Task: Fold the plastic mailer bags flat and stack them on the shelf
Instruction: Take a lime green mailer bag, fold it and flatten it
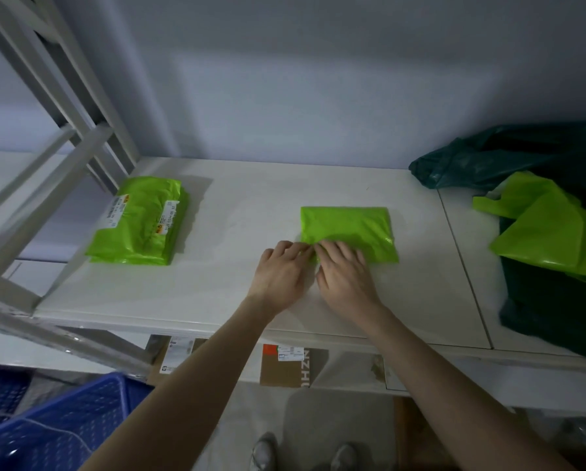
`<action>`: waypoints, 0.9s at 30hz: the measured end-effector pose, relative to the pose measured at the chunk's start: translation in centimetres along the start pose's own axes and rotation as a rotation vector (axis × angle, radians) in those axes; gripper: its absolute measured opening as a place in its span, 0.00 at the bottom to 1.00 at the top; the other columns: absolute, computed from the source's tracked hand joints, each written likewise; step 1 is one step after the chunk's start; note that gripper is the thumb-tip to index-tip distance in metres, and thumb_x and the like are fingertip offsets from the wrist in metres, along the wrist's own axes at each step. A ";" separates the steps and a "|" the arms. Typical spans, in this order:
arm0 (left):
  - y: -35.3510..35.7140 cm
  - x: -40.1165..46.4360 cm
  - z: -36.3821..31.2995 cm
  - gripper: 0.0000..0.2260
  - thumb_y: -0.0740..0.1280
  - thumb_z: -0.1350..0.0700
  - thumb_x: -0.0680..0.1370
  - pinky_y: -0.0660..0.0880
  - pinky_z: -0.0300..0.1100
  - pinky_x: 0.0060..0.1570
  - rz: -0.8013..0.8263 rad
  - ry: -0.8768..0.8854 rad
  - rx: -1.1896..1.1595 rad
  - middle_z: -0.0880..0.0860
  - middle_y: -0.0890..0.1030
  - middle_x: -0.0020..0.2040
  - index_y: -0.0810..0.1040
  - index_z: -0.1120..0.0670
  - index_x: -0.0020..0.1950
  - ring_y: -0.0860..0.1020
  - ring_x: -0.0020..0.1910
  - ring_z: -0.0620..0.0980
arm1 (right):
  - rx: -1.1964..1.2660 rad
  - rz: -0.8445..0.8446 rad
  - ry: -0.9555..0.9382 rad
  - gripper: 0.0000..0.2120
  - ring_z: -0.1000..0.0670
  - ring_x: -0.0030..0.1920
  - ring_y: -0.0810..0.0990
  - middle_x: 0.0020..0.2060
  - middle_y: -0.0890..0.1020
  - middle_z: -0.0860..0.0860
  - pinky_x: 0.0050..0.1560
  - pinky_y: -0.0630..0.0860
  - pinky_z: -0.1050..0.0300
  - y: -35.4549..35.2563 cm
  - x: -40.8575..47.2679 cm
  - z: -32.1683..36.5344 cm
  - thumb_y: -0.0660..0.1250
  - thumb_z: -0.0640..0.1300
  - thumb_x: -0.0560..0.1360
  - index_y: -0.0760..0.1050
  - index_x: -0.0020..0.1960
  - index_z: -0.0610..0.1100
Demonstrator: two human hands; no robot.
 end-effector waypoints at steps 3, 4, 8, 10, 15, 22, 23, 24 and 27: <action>0.9 -0.2 -0.3 0.21 0.54 0.50 0.71 0.76 0.45 0.38 0.029 -0.036 0.020 0.49 0.82 0.50 0.81 0.55 0.55 0.80 0.44 0.55 | -0.028 0.015 0.024 0.23 0.48 0.50 0.78 0.51 0.81 0.52 0.44 0.73 0.54 0.6 -0.2 0.1 0.52 0.49 0.70 0.78 0.57 0.43; 1.0 -0.2 -0.4 0.21 0.54 0.50 0.71 0.75 0.45 0.37 0.040 -0.051 0.035 0.48 0.82 0.50 0.81 0.54 0.54 0.80 0.43 0.54 | -0.039 0.027 0.032 0.23 0.49 0.50 0.78 0.51 0.81 0.52 0.44 0.73 0.54 0.8 -0.1 0.1 0.52 0.49 0.70 0.79 0.57 0.43; 1.1 0.1 -0.6 0.21 0.54 0.49 0.70 0.74 0.42 0.37 0.074 -0.130 0.091 0.45 0.83 0.46 0.82 0.51 0.52 0.80 0.40 0.50 | -0.098 0.053 0.063 0.23 0.50 0.50 0.77 0.51 0.81 0.53 0.45 0.73 0.54 1.3 0.1 -0.2 0.53 0.50 0.69 0.79 0.57 0.44; 1.3 0.1 -0.5 0.23 0.51 0.49 0.71 0.74 0.45 0.41 0.099 -0.187 0.104 0.47 0.82 0.49 0.80 0.52 0.57 0.79 0.43 0.51 | -0.114 0.037 0.077 0.23 0.50 0.50 0.78 0.51 0.81 0.53 0.44 0.74 0.53 1.2 0.1 -0.4 0.53 0.50 0.69 0.79 0.56 0.44; 2.1 0.5 -0.7 0.24 0.45 0.50 0.79 0.60 0.51 0.62 0.125 -0.210 0.120 0.47 0.67 0.71 0.54 0.50 0.77 0.67 0.65 0.53 | -0.143 -0.057 0.093 0.23 0.50 0.48 0.80 0.49 0.82 0.53 0.43 0.74 0.52 0.5 0.3 -0.9 0.54 0.50 0.69 0.80 0.54 0.43; 2.0 1.4 -0.7 0.23 0.48 0.48 0.82 0.56 0.53 0.66 0.132 -0.250 0.151 0.47 0.64 0.73 0.50 0.49 0.77 0.63 0.68 0.52 | -0.193 -0.118 0.140 0.22 0.49 0.45 0.79 0.46 0.81 0.52 0.39 0.72 0.55 -0.2 0.3 -2.5 0.56 0.53 0.68 0.80 0.52 0.44; 1.9 1.5 -0.9 0.24 0.48 0.47 0.82 0.56 0.53 0.66 0.128 -0.254 0.136 0.47 0.65 0.72 0.51 0.48 0.77 0.63 0.68 0.52 | -0.202 -0.124 0.153 0.23 0.48 0.45 0.79 0.46 0.81 0.51 0.40 0.72 0.55 -0.5 0.1 -3.1 0.55 0.54 0.68 0.80 0.52 0.44; 2.0 1.5 -1.0 0.24 0.48 0.46 0.81 0.56 0.53 0.66 0.132 -0.253 0.133 0.47 0.65 0.72 0.51 0.47 0.77 0.63 0.68 0.53 | -0.206 -0.129 0.161 0.23 0.48 0.46 0.79 0.47 0.81 0.51 0.41 0.72 0.54 -0.7 -0.1 -3.7 0.55 0.55 0.69 0.80 0.52 0.43; 2.3 1.4 -1.1 0.25 0.48 0.42 0.81 0.57 0.53 0.65 0.153 -0.245 0.161 0.48 0.65 0.71 0.52 0.47 0.77 0.63 0.68 0.54 | -0.172 -0.120 0.166 0.25 0.46 0.50 0.78 0.51 0.81 0.49 0.45 0.73 0.50 -0.7 -0.6 -4.8 0.54 0.57 0.71 0.78 0.56 0.43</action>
Point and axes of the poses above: each hand's wrist, its own x-axis towards the middle knuckle, its own y-axis out of the palm, z = x × y, the point moved 10 cm from there along x, towards the middle knuckle
